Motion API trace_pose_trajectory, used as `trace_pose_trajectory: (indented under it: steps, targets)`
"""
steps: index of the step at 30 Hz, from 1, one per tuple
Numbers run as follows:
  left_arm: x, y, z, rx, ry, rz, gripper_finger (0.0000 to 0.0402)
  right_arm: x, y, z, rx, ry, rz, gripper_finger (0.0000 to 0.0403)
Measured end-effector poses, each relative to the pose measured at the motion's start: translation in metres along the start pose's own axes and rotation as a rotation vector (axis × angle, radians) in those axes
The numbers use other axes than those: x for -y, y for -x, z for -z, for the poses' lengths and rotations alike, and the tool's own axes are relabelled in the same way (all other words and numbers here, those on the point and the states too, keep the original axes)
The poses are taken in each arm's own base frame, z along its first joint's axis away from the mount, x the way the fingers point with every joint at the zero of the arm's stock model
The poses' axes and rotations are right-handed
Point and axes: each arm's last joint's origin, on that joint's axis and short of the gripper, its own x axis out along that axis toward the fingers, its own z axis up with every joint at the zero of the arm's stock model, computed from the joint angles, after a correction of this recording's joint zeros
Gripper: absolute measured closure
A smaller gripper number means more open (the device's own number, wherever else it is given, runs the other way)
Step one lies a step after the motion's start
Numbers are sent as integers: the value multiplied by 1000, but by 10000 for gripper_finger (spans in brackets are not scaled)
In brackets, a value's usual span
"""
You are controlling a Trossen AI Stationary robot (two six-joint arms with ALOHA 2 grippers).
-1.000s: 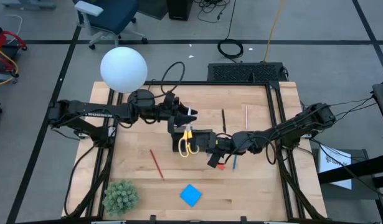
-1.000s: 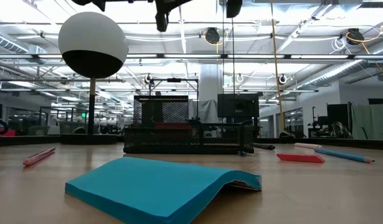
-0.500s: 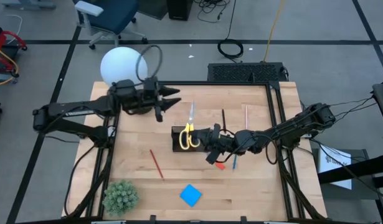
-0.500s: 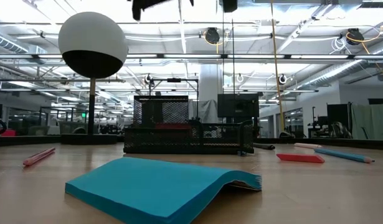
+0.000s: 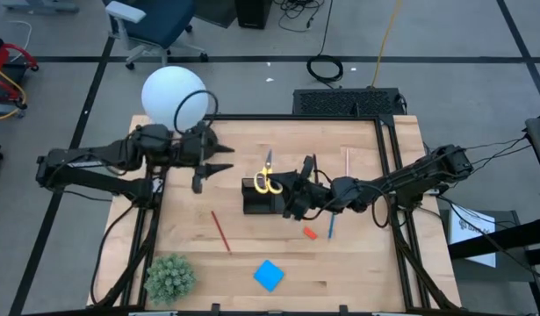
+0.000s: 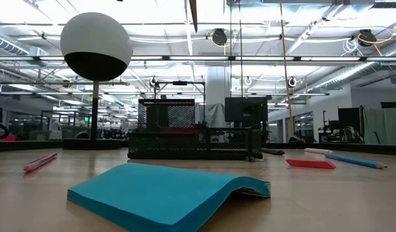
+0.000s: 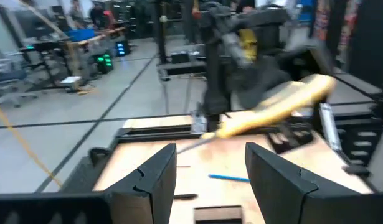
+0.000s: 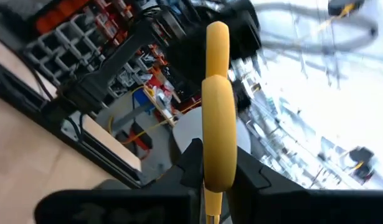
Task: Pick and place office supplies into organizer
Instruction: Put the yellow scissors into the desk organizer
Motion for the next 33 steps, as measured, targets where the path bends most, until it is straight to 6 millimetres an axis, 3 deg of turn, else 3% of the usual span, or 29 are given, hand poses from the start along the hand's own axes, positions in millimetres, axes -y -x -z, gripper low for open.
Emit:
trace_pose_trajectory:
  steps: [7,16,27,33]
  targets:
    - [19,1,4,-64,-41,-24,215,5,-7,12,-37,-204,7,378]
    - [34,0,8,-57,-58,-57,215,5,-15,28,4,-516,-141,377]
    - [40,5,56,84,-33,-93,215,7,-22,43,20,-688,-288,377]
    - [40,14,79,172,-8,-102,215,3,-19,65,-28,-754,-297,374]
